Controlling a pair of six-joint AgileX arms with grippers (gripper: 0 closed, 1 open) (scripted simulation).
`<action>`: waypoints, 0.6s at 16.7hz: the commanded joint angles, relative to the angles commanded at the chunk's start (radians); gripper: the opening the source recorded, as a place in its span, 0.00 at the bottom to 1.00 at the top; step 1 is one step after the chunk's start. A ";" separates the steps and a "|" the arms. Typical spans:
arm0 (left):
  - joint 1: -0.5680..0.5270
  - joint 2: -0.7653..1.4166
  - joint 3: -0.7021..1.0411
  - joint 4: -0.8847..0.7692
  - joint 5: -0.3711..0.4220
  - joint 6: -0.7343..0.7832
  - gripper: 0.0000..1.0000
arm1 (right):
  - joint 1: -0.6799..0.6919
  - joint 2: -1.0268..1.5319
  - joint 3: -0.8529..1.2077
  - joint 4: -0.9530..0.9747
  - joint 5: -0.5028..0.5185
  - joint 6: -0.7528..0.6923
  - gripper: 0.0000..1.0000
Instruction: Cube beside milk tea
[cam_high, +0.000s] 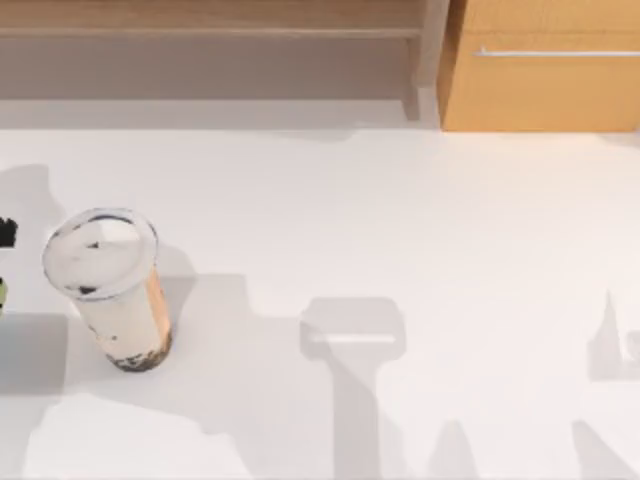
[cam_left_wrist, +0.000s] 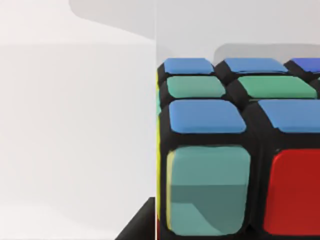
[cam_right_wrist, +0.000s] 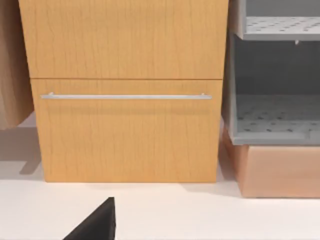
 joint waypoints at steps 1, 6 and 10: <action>0.000 0.000 0.000 0.000 0.000 0.000 0.00 | 0.000 0.000 0.000 0.000 0.000 0.000 1.00; 0.006 0.000 0.004 0.002 0.001 0.001 0.00 | 0.000 0.000 0.000 0.000 0.000 0.000 1.00; 0.014 0.001 0.012 0.008 0.000 0.001 0.00 | 0.000 0.000 0.000 0.000 0.000 0.000 1.00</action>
